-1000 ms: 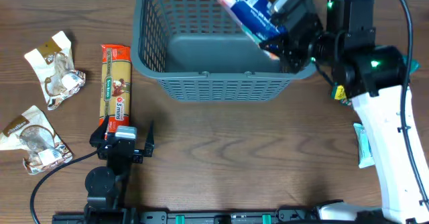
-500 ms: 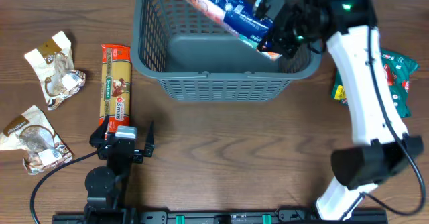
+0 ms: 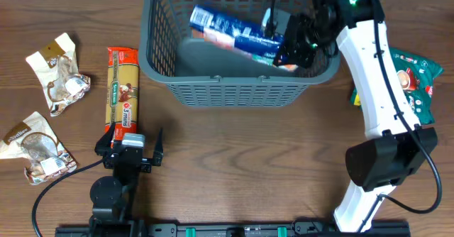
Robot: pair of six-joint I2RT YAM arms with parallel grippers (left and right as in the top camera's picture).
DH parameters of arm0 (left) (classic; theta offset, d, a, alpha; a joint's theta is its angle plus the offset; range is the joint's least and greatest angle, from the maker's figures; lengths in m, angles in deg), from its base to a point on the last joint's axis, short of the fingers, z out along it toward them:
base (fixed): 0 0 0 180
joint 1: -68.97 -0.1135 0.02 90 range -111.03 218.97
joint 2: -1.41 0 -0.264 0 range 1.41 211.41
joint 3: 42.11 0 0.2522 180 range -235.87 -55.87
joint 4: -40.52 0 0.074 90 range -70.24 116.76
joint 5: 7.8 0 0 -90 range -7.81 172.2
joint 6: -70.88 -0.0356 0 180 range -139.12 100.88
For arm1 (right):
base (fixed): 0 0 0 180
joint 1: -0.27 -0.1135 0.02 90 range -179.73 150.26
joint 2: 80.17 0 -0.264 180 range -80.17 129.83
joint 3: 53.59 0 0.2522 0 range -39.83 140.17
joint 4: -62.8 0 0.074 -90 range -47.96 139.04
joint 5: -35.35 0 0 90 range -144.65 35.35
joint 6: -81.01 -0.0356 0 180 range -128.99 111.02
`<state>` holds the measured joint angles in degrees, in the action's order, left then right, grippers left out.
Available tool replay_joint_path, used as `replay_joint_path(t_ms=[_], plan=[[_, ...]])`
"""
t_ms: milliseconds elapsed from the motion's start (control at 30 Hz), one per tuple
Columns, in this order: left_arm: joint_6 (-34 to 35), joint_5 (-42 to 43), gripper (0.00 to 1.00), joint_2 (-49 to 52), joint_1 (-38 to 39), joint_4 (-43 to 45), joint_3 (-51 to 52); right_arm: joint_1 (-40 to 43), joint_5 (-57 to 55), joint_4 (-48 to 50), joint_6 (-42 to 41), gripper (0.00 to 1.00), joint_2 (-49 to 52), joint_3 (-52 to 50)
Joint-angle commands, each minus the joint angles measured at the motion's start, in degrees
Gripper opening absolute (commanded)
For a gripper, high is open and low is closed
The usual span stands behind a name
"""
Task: Pack container
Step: 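Lower the tissue pack into the basket and open the right gripper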
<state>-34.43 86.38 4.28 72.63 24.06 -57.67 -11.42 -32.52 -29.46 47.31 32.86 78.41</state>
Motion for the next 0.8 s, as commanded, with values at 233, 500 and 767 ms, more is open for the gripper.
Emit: replay_joint_path(t_ms=[233,500,767], plan=[[-0.70,0.76,0.99,-0.39,0.28,-0.87,1.53,0.35,3.58,-1.25,5.75,0.01,4.81,0.42],[-0.70,0.76,0.99,-0.39,0.28,-0.87,1.53,0.35,5.51,-1.25,5.95,0.01,9.42,0.13],[-0.70,0.76,0.98,-0.39,0.28,-0.87,1.53,-0.26,5.92,-1.01,5.95,0.01,10.99,0.11]])
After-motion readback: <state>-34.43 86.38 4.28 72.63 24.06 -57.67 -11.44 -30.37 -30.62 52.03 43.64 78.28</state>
